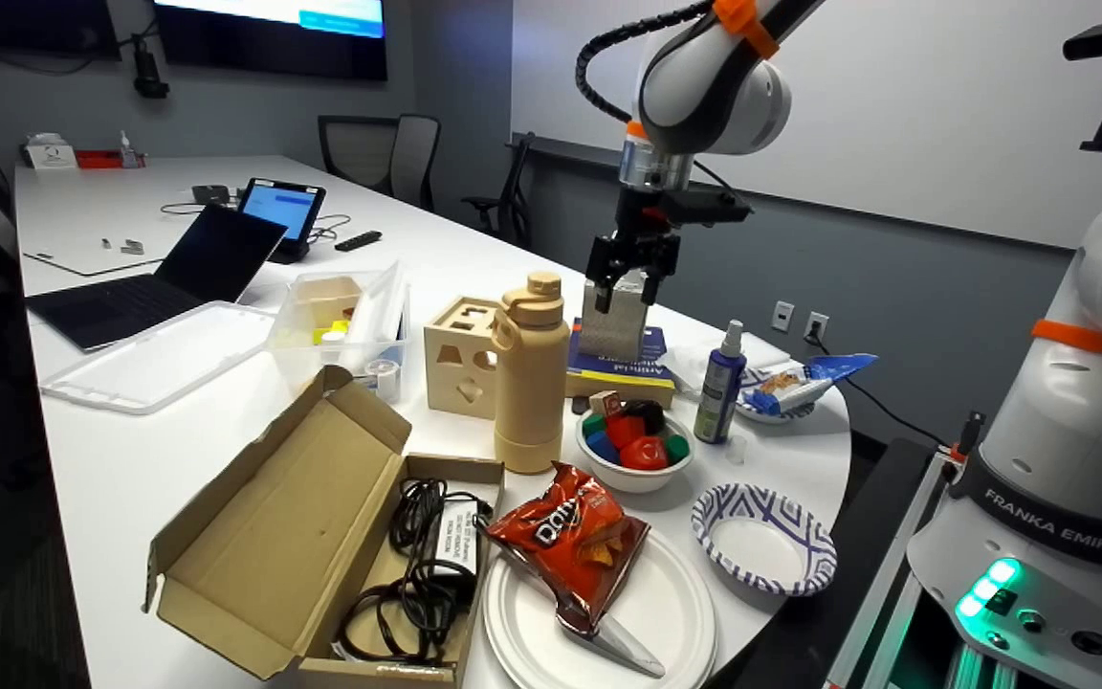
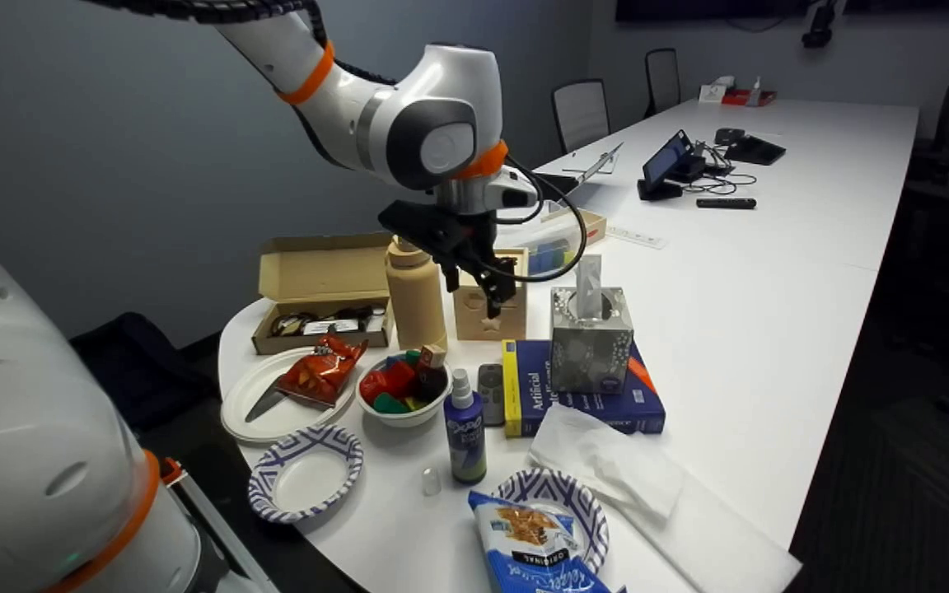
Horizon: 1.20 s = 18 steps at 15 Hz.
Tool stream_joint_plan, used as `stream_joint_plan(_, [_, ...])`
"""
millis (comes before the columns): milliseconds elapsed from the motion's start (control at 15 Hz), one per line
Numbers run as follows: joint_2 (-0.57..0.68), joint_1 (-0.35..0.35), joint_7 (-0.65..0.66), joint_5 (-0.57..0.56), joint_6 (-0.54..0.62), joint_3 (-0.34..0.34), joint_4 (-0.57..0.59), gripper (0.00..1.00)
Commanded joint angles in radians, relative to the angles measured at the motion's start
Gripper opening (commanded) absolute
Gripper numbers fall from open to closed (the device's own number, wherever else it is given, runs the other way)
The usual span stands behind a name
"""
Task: Press a button on the remote
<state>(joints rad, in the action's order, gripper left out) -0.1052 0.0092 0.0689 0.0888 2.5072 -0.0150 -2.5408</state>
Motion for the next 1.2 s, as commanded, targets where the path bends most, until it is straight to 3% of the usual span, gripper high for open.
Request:
stream_joint_plan(0, [0.092,0.003,0.034,0.042,0.101,0.000,0.017,1.00])
stream_joint_plan(67, [0.114,0.003,0.055,0.035,0.114,-0.002,0.024,0.77])
stream_joint_plan(133, [0.134,0.002,0.084,0.019,0.126,-0.004,0.030,0.74])
stream_joint_plan(733, [0.304,0.024,0.299,-0.020,0.198,0.016,0.095,0.04])
stream_joint_plan(800, [0.321,0.026,0.307,-0.018,0.200,0.018,0.104,0.00])
stream_joint_plan(1133, [0.394,0.024,0.305,0.024,0.194,0.017,0.142,0.00])
